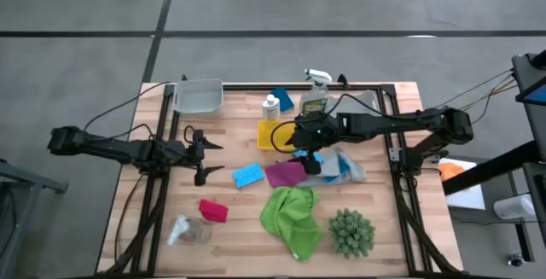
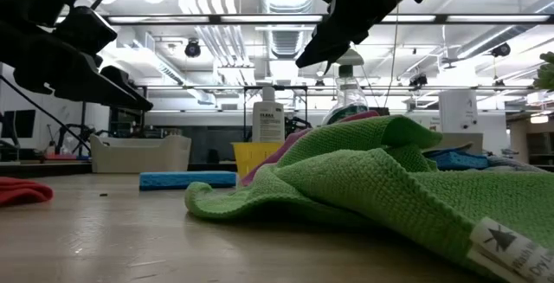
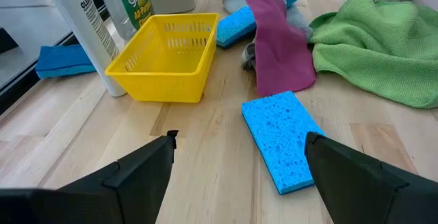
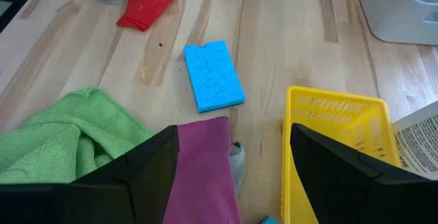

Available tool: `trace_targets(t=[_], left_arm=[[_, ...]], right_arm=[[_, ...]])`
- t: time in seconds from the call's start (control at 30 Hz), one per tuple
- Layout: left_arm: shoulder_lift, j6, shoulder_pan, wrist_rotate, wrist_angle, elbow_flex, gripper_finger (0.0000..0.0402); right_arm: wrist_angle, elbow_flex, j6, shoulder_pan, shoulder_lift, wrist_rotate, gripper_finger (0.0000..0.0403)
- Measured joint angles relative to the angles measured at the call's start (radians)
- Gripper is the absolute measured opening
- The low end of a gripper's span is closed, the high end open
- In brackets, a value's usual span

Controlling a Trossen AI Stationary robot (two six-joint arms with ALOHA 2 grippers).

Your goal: Pick & Place Kitchen Items

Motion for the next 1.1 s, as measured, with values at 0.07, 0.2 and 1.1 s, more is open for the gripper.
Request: trace_targets(t=[0.07,0.2,1.1], left_arm=[[0.000,0.000,0.000,0.000,0.000,0.000,0.0331],[0.000,0.000,0.000,0.000,0.000,0.000,0.0331],[0.000,0.001,0.000,0.000,0.027,0.000,0.0331]], right_arm=[[0.000,0.000,0.000,0.000,0.000,0.000,0.0277],[0.000,0.000,0.000,0.000,0.000,0.000,0.0277],[0.001,0.000,0.001,0.000,0.000,0.000,0.0277]])
